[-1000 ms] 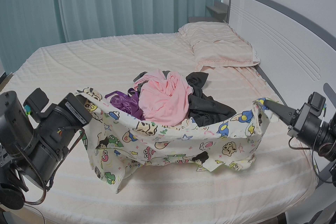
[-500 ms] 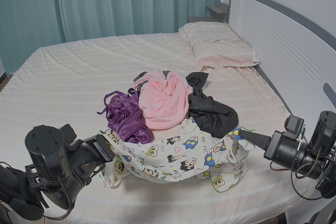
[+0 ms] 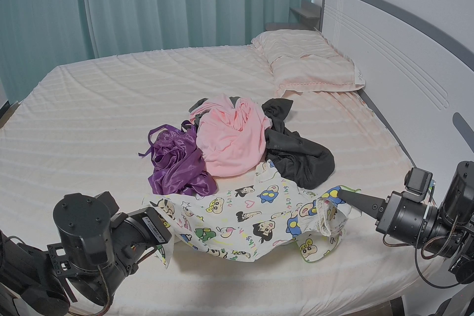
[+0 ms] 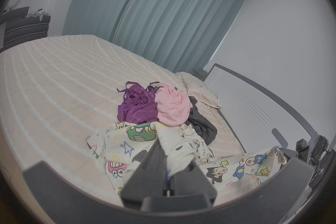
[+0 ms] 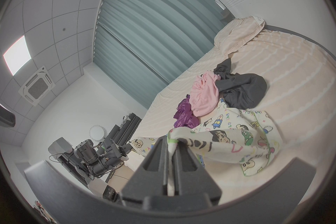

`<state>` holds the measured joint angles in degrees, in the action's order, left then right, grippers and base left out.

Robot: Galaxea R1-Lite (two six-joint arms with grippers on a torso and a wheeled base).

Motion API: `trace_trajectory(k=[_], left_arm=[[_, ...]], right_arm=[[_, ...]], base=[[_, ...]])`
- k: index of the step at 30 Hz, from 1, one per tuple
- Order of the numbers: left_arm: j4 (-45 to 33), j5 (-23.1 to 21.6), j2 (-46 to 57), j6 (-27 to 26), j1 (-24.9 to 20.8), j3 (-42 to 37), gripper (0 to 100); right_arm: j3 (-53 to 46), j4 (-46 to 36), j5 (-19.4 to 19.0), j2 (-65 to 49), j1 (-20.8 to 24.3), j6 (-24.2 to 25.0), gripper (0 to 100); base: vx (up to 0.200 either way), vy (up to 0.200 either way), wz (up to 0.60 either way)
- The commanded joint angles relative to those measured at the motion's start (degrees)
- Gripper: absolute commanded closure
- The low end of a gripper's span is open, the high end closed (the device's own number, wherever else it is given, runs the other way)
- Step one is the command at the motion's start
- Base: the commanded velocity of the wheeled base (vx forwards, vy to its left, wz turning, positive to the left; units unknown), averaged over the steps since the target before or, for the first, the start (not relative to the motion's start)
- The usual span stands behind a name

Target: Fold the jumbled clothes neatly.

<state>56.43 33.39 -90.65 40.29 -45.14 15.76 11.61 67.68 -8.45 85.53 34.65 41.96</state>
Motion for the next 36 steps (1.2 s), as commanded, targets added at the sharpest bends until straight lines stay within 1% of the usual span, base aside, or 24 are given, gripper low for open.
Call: trace_trajectory(k=[1, 5, 15, 16, 20, 23, 36], left_arm=[[0.08, 0.01, -0.84, 0.14, -0.03, -0.03, 100], [0.08, 0.01, -0.84, 0.49, -0.03, 0.06, 100], [-0.09, 0.27, -0.93, 0.49, -0.03, -0.03, 100], [0.0, 0.62, -1.02, 0.49, -0.03, 0.06, 100], [0.43, 4.93, -1.81, 0.4, -0.21, 0.94, 100], [0.43, 4.93, -1.72, 0.49, -0.47, 0.76, 100], [0.43, 5.28, -1.37, 0.32, -0.56, 0.59, 100]], right_arm=[[0.0, -0.01, -0.08, -0.1, 0.51, 0.05, 100], [0.0, -0.01, -0.08, -0.01, 0.6, 0.14, 100], [0.0, -0.09, -0.17, -0.01, 0.6, 0.4, 100], [0.0, -0.09, -0.17, -0.01, 0.6, 0.4, 100], [-0.09, -0.09, -0.17, -0.1, 0.6, 0.4, 100], [-0.09, -0.09, -0.25, -0.01, 0.6, 0.4, 100], [0.0, 0.43, 0.19, -0.71, 0.51, 0.4, 100]], base=[[-0.2, 0.0, 0.0], [-0.2, 0.0, 0.0], [0.0, 0.0, 0.0], [0.0, 0.0, 0.0], [0.0, 0.0, 0.0], [0.0, 0.0, 0.0], [0.0, 0.2, 0.0]])
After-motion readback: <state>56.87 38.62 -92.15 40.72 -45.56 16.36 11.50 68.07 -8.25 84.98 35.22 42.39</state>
